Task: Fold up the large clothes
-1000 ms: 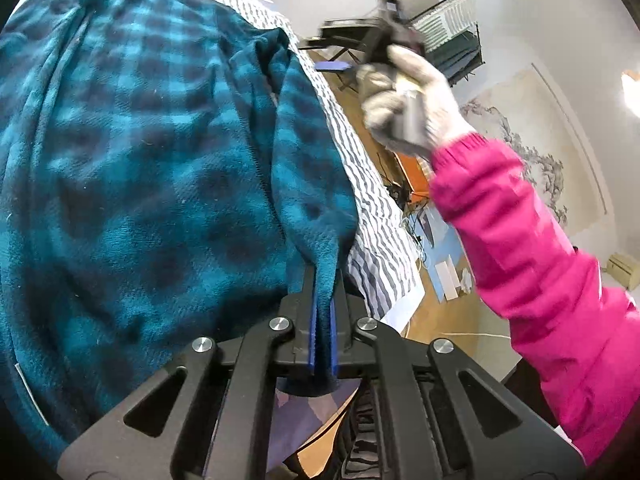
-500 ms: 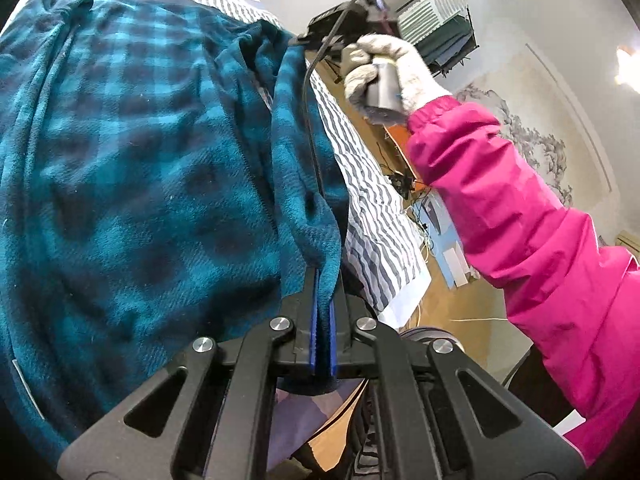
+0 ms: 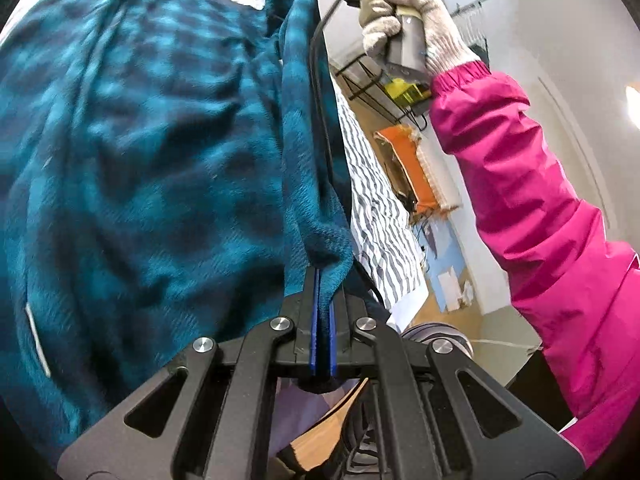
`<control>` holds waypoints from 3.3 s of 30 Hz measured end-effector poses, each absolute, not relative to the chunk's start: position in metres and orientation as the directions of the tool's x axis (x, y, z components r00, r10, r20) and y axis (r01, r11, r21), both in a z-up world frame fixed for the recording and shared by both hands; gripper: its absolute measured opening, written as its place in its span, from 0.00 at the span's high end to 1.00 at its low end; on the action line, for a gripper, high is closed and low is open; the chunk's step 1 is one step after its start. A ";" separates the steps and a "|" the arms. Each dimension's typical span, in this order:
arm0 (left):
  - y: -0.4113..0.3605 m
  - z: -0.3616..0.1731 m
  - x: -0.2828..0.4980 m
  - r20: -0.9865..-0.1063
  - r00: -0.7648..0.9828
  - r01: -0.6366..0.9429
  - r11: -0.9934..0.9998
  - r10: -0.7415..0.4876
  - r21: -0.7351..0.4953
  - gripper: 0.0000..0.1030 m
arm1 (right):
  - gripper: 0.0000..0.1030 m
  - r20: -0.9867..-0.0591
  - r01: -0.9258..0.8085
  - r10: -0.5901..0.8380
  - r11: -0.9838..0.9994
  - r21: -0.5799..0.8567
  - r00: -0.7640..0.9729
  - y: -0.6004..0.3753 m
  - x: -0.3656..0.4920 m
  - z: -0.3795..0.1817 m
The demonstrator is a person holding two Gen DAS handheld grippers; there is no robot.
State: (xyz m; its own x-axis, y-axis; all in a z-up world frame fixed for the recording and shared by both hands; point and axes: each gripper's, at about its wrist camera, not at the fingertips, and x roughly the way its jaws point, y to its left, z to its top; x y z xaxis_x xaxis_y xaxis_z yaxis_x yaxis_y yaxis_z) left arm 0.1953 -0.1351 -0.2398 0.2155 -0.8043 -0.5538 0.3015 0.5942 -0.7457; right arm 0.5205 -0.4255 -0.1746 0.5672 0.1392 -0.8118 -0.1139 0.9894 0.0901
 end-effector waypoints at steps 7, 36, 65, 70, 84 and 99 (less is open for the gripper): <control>-0.121 -0.263 0.199 -0.568 0.217 0.216 0.607 -0.794 -0.765 0.99 | 0.98 -0.853 -0.211 0.125 0.977 0.018 0.507 -0.355 0.555 -0.224; -0.088 -0.264 0.199 -0.622 0.260 0.122 0.664 -0.739 -0.738 0.59 | 0.59 -0.822 -0.119 0.470 0.881 0.457 0.322 -0.476 0.309 -0.258; -0.124 -0.273 0.188 -0.657 0.255 0.117 0.698 -0.709 -0.707 1.00 | 0.83 -0.815 -0.095 0.441 0.893 0.439 0.376 -0.521 0.307 -0.249; -0.112 -0.265 0.191 -0.602 0.242 0.117 0.639 -0.761 -0.760 1.00 | 0.78 -0.723 -0.136 0.558 0.820 0.556 0.408 -0.545 0.244 -0.207; -0.110 -0.260 0.181 -0.547 0.243 0.098 0.582 -0.801 -0.808 1.00 | 0.59 -0.781 -0.279 0.441 0.895 0.348 0.442 -0.487 0.125 -0.218; -0.121 -0.242 0.171 -0.507 0.282 0.127 0.556 -0.815 -0.822 1.00 | 0.99 -0.822 -0.363 0.141 0.928 -0.084 0.551 -0.448 0.138 -0.208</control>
